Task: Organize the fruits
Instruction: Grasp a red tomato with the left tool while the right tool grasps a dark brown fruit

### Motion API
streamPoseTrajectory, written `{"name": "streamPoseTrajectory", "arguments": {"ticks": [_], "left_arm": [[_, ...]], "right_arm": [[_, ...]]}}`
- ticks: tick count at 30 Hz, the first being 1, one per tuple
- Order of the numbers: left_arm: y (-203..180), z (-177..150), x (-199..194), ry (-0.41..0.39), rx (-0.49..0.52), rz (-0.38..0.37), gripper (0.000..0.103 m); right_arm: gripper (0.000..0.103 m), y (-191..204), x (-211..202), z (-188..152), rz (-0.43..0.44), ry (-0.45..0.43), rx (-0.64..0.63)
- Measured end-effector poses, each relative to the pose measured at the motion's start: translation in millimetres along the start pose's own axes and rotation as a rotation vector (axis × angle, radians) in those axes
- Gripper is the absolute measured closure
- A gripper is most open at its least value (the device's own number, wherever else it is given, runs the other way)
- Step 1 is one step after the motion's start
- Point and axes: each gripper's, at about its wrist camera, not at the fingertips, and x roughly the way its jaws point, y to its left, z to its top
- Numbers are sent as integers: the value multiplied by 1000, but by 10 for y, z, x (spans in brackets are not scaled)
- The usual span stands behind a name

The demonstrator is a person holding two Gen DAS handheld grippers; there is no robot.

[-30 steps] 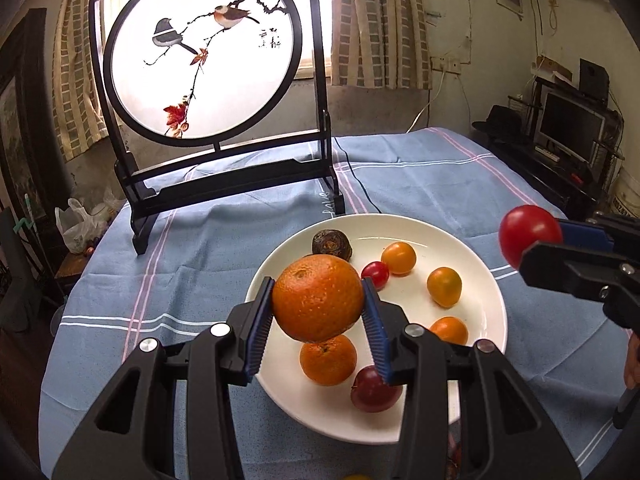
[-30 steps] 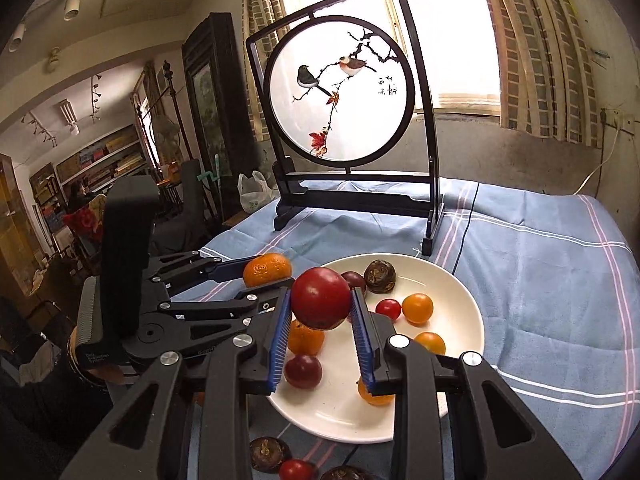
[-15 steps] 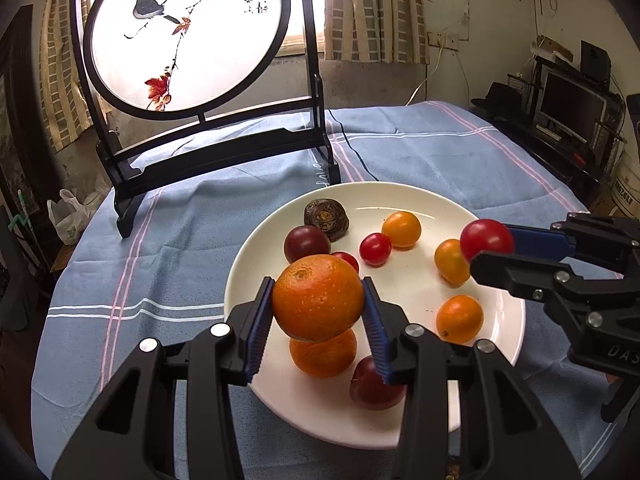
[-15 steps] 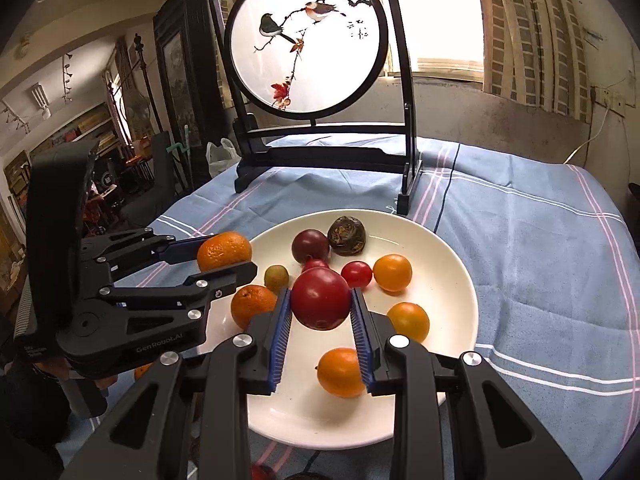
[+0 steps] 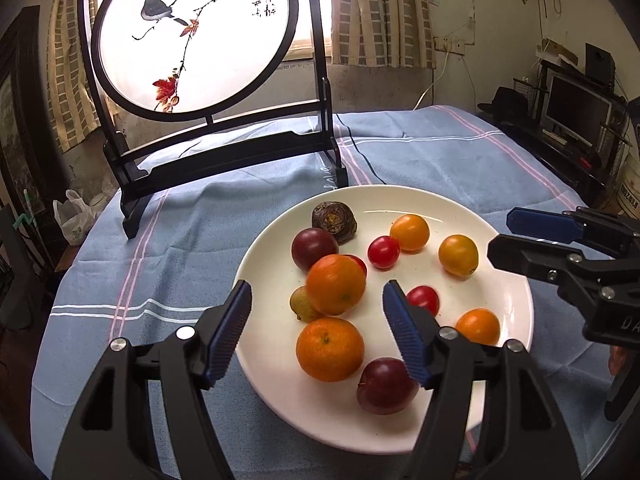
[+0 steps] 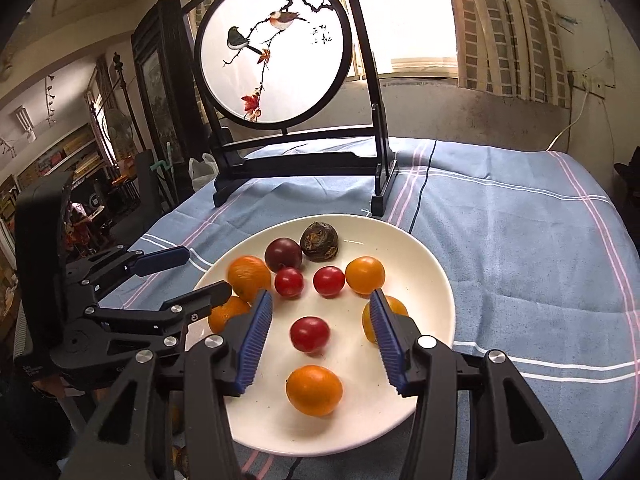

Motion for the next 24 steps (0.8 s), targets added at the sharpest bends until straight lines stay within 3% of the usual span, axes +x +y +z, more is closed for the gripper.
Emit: {"name": "streamPoseTrajectory", "arguments": {"ticks": [6, 12, 17, 24], "left_arm": [[98, 3, -367, -61, -7, -26, 37], [107, -305, -743, -57, 68, -18, 35], [71, -603, -927, -22, 94, -36, 33], [-280, -859, -1014, 15, 207, -85, 33]], "right_arm": [[52, 192, -293, -70, 68, -1, -81], [51, 337, -613, -571, 25, 129, -272], [52, 334, -482, -1061, -15, 282, -336], [54, 364, -243, -1138, 7, 313, -320]]}}
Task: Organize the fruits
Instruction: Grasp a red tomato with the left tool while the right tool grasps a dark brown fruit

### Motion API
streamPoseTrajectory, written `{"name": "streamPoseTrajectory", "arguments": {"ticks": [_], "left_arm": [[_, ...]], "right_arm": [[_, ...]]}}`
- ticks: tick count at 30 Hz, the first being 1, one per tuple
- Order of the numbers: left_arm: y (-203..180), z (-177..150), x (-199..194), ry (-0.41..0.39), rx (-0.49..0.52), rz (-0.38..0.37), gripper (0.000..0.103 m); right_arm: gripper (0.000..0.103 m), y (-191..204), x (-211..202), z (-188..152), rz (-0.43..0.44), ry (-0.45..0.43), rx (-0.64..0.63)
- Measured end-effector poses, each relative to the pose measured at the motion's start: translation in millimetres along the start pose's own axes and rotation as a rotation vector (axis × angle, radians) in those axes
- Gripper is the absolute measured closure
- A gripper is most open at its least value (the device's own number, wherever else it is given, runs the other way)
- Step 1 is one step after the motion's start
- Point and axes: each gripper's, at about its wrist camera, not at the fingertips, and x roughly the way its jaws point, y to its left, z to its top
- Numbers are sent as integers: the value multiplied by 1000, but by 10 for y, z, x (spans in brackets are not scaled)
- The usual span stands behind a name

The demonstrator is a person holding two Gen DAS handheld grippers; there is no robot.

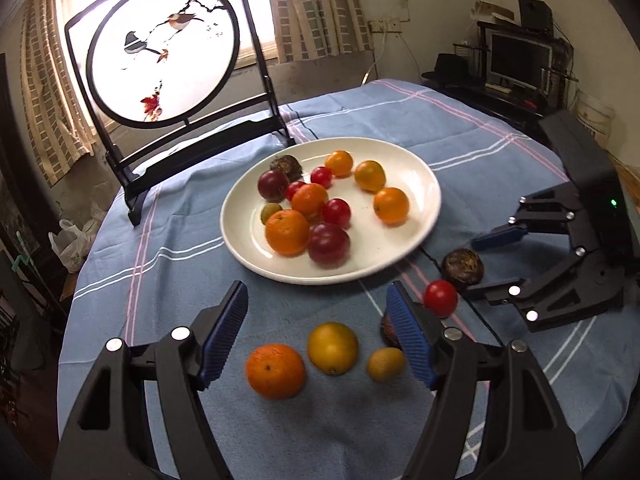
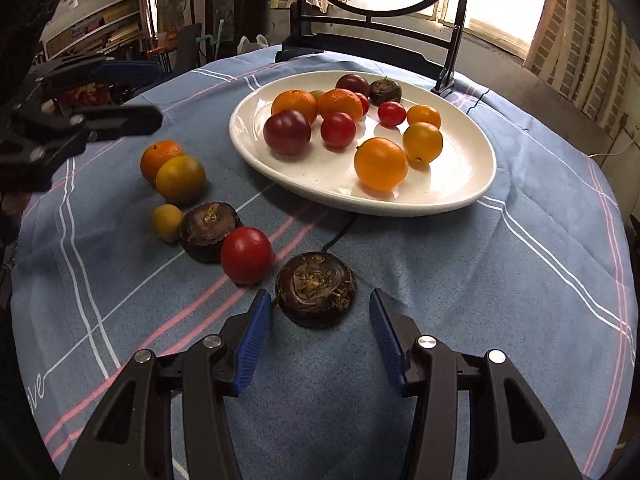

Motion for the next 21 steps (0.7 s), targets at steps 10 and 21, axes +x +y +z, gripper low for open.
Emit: {"name": "streamPoseTrajectory", "arguments": {"ticks": [10, 21], "left_arm": [[-776, 50, 289, 39, 212, -112, 35], [-900, 21, 723, 184, 241, -131, 69]], "right_arm": [[60, -213, -390, -135, -22, -57, 77], [60, -337, -488, -236, -3, -87, 112]]}}
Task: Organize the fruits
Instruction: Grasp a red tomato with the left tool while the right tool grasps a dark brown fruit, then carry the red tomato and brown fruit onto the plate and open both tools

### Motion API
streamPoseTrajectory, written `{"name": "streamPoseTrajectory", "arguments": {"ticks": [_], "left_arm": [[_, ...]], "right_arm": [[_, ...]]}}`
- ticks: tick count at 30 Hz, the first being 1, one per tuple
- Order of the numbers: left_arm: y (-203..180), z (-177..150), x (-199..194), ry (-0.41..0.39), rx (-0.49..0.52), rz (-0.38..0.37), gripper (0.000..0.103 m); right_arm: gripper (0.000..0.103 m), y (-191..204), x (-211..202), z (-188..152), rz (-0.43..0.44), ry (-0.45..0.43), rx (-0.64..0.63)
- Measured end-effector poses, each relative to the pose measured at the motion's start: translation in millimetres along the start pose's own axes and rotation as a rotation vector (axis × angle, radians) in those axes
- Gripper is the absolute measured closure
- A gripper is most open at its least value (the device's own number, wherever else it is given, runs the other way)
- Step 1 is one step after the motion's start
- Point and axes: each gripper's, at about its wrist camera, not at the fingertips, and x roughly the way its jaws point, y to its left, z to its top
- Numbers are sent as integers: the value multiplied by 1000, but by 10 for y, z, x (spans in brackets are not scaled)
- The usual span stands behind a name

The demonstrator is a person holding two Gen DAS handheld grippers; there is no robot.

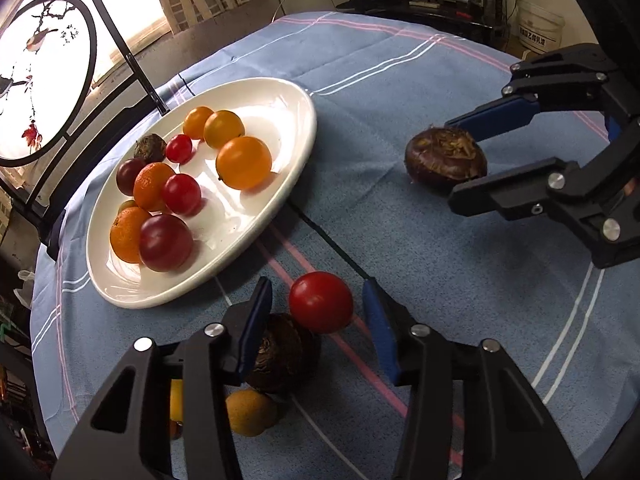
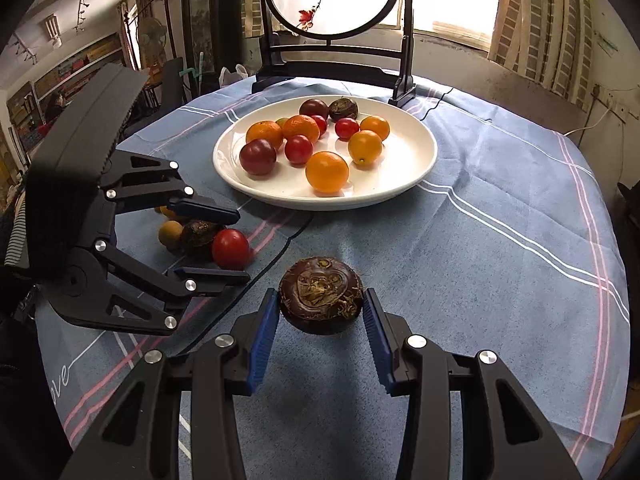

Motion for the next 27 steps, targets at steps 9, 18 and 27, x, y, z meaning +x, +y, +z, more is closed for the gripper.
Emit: {"name": "streamPoseTrajectory", "arguments": {"ticks": [9, 18, 27], "left_arm": [[211, 27, -431, -134, -84, -32, 73], [959, 144, -676, -204, -323, 107, 73], [1427, 447, -567, -233, -447, 200, 74]], "right_arm": [[60, 61, -123, 62, -2, -42, 2], [60, 181, -212, 462, 7, -131, -11], [60, 92, -173, 1089, 46, -259, 50]]}}
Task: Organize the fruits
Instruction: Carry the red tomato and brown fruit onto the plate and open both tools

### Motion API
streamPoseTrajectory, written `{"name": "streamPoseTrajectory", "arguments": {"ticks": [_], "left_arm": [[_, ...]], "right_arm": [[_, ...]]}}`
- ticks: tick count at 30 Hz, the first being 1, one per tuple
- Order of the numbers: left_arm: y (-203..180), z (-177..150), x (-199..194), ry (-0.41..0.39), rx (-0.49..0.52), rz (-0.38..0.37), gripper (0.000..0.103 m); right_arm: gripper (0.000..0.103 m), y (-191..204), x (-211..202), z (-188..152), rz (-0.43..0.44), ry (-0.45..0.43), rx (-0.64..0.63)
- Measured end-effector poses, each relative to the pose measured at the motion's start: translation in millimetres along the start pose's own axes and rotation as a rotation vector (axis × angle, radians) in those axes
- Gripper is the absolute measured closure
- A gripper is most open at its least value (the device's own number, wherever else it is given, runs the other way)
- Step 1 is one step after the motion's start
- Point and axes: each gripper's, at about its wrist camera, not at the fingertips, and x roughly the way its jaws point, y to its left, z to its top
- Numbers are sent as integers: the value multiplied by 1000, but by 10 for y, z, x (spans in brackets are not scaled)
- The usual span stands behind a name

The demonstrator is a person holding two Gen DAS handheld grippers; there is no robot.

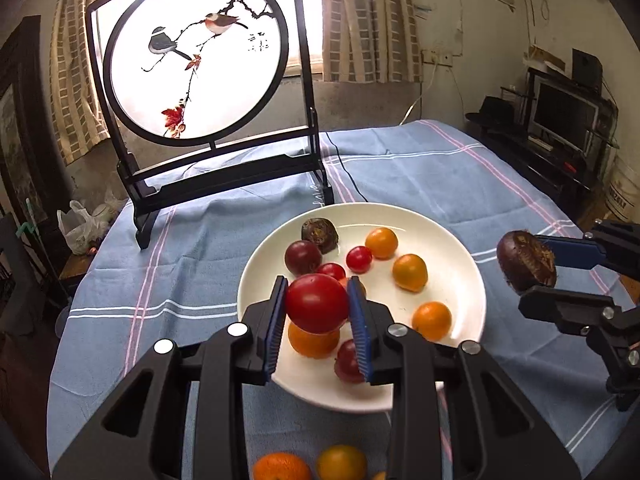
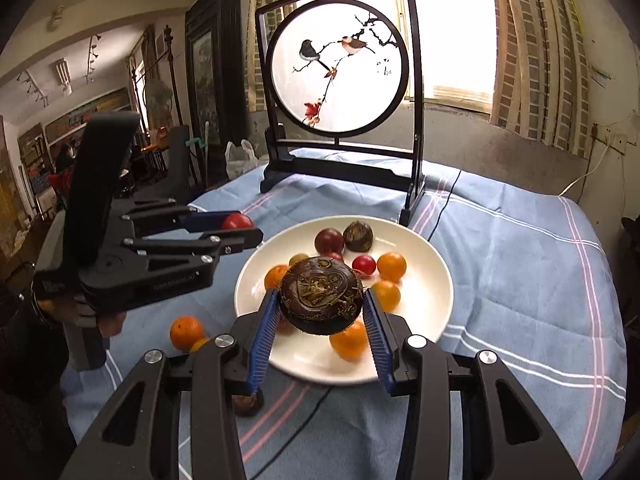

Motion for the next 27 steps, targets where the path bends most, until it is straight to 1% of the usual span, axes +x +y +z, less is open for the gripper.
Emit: {"name": "streamPoseTrajectory", "arguments": {"ticks": [3, 6, 9, 11, 13, 17, 25, 26, 27], "left_arm": [[34, 79, 157, -4, -9, 34, 74], [88, 121, 320, 9, -38, 29, 74], [116, 121, 458, 15, -50, 48, 74], [142, 104, 540, 29, -66, 33, 74], [141, 72, 610, 42, -56, 36, 74], [155, 35, 686, 56, -50, 38, 74], [129, 4, 735, 75, -39, 30, 73], [116, -1, 743, 80, -35, 28, 72], [109, -4, 746, 82, -35, 31, 59]], "right_arm": [[60, -50, 125, 136, 4, -14, 26], [60, -88, 266, 229, 9, -20, 53], [60, -102, 403, 263, 6, -17, 64], [60, -106, 485, 255, 5, -16, 70], [60, -116, 557, 219, 8, -13, 77], [60, -135, 722, 148, 4, 39, 75], [59, -174, 831, 76, -39, 70, 70], [58, -190, 850, 68, -47, 74, 77], [55, -209, 865, 59, -47, 77, 81]]}}
